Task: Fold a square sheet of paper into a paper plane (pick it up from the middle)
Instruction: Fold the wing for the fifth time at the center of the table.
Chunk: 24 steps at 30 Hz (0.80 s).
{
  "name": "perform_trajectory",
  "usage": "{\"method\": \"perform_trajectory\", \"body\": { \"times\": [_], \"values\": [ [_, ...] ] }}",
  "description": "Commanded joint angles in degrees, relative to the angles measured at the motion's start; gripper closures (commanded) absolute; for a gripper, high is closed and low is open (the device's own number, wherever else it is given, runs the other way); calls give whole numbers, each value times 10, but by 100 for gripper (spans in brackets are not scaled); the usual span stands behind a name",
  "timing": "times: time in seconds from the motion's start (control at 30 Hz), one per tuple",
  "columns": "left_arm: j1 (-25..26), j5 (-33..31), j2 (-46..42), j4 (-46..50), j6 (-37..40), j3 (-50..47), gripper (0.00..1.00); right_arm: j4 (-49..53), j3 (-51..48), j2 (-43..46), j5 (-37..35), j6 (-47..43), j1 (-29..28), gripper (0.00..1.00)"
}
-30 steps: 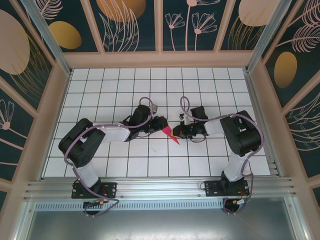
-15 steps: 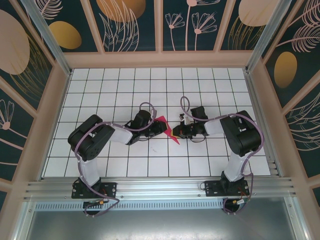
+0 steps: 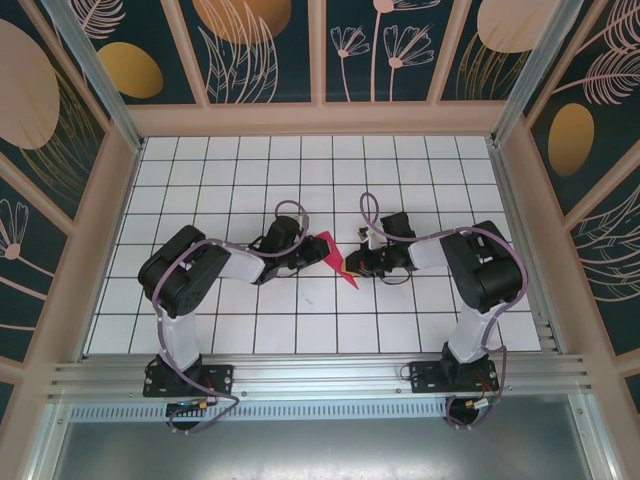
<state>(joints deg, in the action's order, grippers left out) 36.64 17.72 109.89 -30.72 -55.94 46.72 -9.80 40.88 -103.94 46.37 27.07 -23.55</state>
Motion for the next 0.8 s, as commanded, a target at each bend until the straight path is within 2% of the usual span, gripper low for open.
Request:
{"method": "perform_trajectory", "body": {
  "times": [0.0, 0.17, 0.57, 0.77],
  "values": [
    [-12, -47, 21, 94, 24, 36, 74, 77, -22, -48, -124, -35, -3, 100],
    [-15, -83, 35, 163, 35, 72, 74, 83, -21, -43, -126, -36, -3, 100],
    [-58, -60, 45, 165, 75, 106, 70, 83, -23, -53, -125, -41, -3, 100],
    [-86, -58, 44, 185, 119, 131, 68, 78, -23, -53, -121, -36, -3, 100]
  ]
}}
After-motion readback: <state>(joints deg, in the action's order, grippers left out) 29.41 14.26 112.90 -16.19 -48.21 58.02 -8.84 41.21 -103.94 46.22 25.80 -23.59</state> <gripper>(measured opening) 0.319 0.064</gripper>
